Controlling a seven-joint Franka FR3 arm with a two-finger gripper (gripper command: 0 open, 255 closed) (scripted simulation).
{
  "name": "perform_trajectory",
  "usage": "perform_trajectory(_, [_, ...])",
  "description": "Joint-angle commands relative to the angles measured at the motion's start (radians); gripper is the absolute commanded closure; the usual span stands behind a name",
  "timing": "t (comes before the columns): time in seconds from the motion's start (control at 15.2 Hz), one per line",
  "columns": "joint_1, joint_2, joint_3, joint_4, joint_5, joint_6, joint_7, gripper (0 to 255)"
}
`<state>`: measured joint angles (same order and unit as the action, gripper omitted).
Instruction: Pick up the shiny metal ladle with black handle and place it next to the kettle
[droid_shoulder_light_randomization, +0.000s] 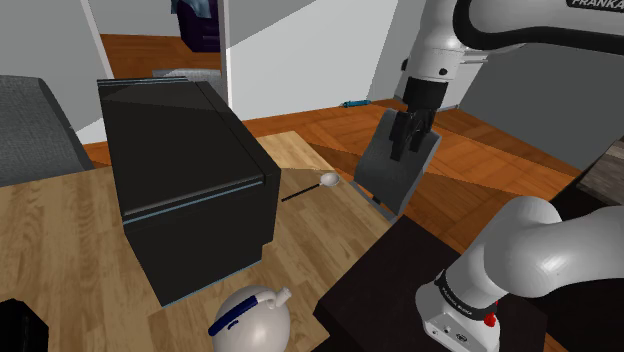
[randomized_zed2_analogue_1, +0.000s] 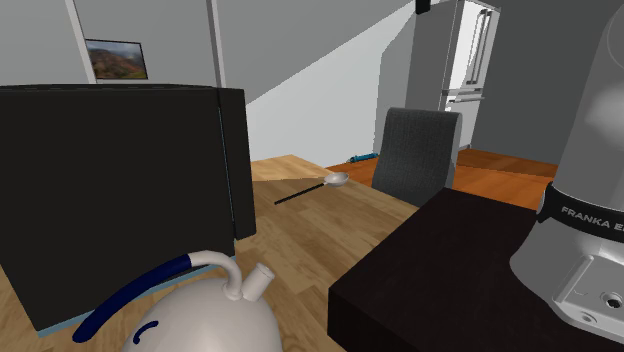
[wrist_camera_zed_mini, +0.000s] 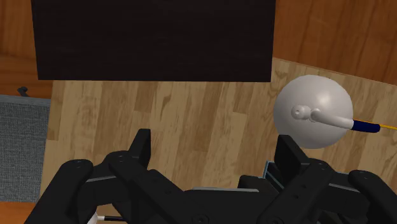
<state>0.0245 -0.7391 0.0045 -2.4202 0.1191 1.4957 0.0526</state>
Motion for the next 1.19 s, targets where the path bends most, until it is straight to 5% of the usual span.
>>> perform_trajectory(0.0, [0.000, 0.000, 0.000, 0.000, 0.000, 0.000, 0.000, 0])
perform_trajectory(0.59, [0.020, 0.101, -0.098, -0.178, -0.167, 0.319, -0.336, 0])
perform_trajectory(1.12, [0.029, 0.328, -0.189, -0.229, -0.290, 0.660, -0.599, 0])
